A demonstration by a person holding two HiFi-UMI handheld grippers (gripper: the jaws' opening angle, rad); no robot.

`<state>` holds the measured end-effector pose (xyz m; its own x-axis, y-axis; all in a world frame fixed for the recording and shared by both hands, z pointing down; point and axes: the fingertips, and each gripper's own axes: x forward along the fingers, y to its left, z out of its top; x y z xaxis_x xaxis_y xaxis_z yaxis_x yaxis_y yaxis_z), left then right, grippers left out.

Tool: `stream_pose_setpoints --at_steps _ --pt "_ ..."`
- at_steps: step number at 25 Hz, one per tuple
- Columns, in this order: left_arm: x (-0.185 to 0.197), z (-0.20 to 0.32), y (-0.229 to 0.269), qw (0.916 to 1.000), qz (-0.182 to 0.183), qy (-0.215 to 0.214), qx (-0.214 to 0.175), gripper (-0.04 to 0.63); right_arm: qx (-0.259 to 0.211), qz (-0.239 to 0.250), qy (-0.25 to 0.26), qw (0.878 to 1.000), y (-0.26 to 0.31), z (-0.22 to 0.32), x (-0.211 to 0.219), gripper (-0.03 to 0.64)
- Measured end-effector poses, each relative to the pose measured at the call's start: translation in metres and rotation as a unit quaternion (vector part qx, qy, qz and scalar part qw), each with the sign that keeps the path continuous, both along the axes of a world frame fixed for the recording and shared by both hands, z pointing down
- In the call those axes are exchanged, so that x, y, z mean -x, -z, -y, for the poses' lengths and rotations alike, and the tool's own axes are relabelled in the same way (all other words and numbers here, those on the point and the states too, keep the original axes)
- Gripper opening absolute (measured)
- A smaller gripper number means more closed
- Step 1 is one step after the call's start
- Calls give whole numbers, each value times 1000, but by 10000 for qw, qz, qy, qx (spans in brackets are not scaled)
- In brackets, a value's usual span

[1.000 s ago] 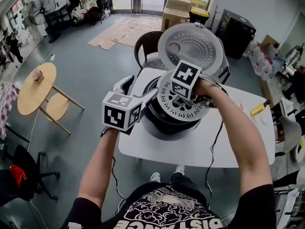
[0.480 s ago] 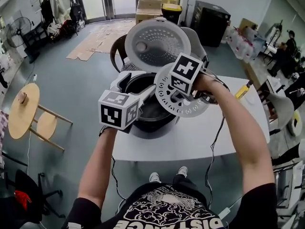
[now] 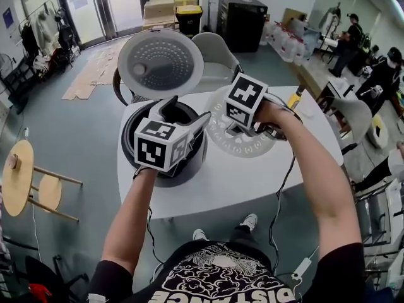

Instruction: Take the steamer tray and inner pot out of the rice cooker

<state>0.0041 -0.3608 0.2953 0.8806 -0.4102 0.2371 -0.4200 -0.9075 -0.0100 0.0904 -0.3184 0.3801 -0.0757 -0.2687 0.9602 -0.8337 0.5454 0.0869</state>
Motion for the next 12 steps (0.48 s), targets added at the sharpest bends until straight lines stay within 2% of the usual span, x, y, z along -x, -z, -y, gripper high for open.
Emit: stream_pose_setpoints --at_steps 8,10,12 --pt "-103 -38 -11 9981 149 -592 -59 396 139 86 -608 9980 -28 -55 -96 293" --pt "-145 -50 -22 9972 210 -709 -61 396 188 115 -756 9969 -41 -73 -138 293" --pt "-205 -65 -33 9962 265 -832 -27 396 260 132 -909 9954 -54 -94 -198 293"
